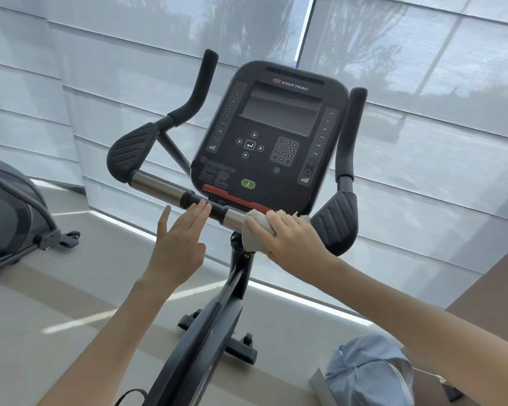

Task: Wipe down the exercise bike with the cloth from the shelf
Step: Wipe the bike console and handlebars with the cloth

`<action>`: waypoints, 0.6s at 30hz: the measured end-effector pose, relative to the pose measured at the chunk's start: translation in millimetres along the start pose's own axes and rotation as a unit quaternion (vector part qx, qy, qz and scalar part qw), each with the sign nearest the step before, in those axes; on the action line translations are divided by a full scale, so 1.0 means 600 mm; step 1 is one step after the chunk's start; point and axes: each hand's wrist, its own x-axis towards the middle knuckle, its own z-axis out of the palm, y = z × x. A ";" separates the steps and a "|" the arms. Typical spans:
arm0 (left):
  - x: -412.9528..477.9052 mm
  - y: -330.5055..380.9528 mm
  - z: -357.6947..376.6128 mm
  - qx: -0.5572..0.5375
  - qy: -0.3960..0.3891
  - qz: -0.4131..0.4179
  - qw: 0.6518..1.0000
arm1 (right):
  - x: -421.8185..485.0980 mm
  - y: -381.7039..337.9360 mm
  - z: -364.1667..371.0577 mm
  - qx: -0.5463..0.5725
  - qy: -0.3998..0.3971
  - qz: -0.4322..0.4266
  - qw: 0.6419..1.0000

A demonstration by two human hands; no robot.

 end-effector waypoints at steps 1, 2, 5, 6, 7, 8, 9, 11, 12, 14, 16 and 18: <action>0.000 -0.001 0.001 0.000 0.001 0.002 1.000 | -0.014 0.008 0.001 -0.006 0.029 -0.027 0.999; 0.000 -0.001 0.002 0.000 0.001 0.003 1.000 | -0.029 0.018 0.000 0.005 0.047 -0.051 0.998; -0.001 -0.001 0.005 0.010 0.000 0.007 1.000 | -0.067 0.043 -0.010 0.052 0.039 -0.065 0.996; 0.000 0.000 0.006 0.012 -0.001 0.007 1.000 | -0.076 0.050 -0.015 0.071 0.027 -0.056 0.996; 0.000 0.001 0.006 0.014 -0.003 0.007 1.000 | -0.083 0.058 -0.020 0.098 0.013 -0.044 0.994; 0.000 0.002 0.006 0.014 -0.005 0.006 1.000 | -0.088 0.068 -0.026 0.135 -0.002 -0.029 0.990; 0.000 0.003 0.007 0.015 -0.006 0.005 1.000 | -0.088 0.080 -0.032 0.179 -0.010 -0.010 0.984; -0.001 0.004 0.007 0.017 -0.007 0.003 1.000 | -0.079 0.107 -0.042 0.263 0.002 0.062 0.963; -0.001 0.005 0.007 0.017 -0.008 0.002 1.000 | -0.071 0.120 -0.045 0.289 0.007 0.111 0.951; -0.001 0.007 0.007 0.016 -0.007 0.000 1.000 | -0.053 0.136 -0.039 0.298 -0.043 0.180 0.936; -0.002 0.008 0.007 0.019 -0.010 0.002 1.000 | -0.046 0.125 -0.026 0.246 -0.122 0.185 0.944; -0.002 0.008 0.008 0.021 -0.011 0.003 1.000 | -0.050 0.098 -0.022 0.210 -0.128 0.186 0.951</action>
